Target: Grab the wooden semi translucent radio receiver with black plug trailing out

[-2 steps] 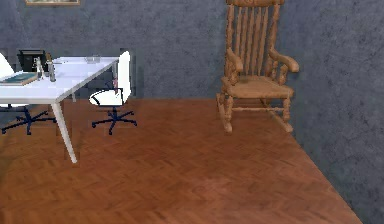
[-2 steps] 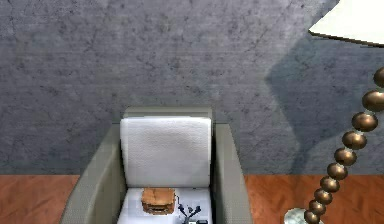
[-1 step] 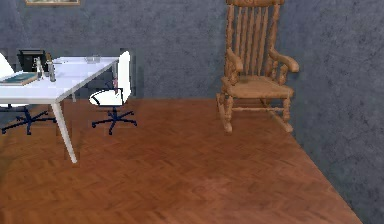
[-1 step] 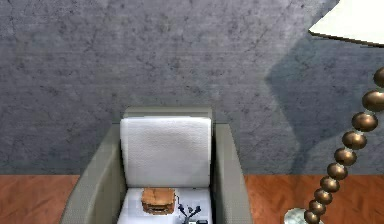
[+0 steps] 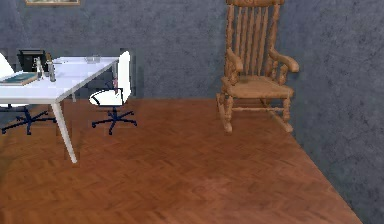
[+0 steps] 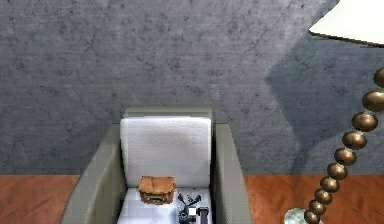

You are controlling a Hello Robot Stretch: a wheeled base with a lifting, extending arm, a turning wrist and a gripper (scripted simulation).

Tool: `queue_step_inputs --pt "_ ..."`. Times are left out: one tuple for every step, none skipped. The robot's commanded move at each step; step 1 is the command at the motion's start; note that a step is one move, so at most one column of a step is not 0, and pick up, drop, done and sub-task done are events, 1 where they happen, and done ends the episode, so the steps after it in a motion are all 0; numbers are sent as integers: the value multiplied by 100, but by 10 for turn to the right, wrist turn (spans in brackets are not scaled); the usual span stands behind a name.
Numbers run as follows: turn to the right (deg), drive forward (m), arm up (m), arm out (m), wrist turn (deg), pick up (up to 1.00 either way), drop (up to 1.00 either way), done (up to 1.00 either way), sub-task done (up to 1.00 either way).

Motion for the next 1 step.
queue_step_inputs --pt "0 0 0 0 0 0 0 100 0"
